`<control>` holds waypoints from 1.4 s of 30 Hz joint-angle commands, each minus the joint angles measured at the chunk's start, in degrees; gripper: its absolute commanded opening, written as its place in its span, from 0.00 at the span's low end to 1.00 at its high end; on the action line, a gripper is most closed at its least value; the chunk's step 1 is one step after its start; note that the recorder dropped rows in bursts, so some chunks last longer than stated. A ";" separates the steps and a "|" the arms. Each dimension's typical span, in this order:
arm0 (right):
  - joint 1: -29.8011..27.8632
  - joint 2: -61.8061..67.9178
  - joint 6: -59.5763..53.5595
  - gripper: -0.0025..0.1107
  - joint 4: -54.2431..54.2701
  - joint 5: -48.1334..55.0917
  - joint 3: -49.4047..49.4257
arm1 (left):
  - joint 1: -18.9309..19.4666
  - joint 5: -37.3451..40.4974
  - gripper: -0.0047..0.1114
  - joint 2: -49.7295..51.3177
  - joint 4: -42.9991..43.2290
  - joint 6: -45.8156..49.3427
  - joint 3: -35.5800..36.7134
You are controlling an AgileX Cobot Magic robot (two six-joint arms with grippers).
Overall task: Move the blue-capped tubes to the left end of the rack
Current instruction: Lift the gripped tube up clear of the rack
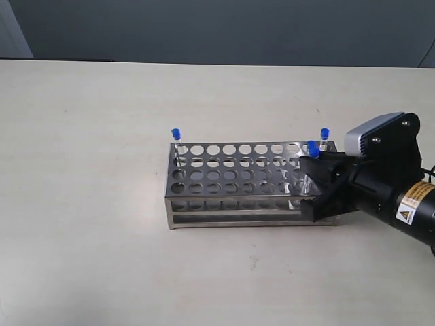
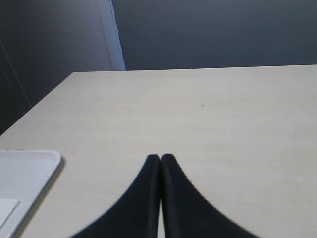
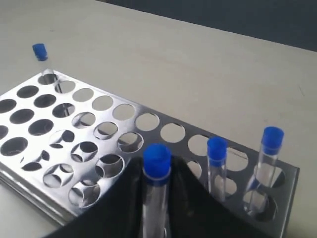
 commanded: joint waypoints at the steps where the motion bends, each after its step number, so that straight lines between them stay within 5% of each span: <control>1: -0.24 -3.65 -0.30 0.01 0.04 2.30 -0.12 | 0.13 -0.11 0.04 -0.34 -0.16 -0.29 0.09; 18: -0.24 -10.44 4.13 0.01 -1.52 -1.19 -0.48 | 0.13 -0.11 0.04 -0.34 -0.16 -0.29 0.09; 32: -0.24 -4.39 28.43 0.01 -31.68 -2.58 -17.15 | 0.13 -0.11 0.04 -0.34 -0.16 -0.29 0.09; 42: 7.84 6.71 26.07 0.01 -33.23 -6.59 -22.23 | 0.13 -0.11 0.04 -0.34 -0.07 -0.29 0.09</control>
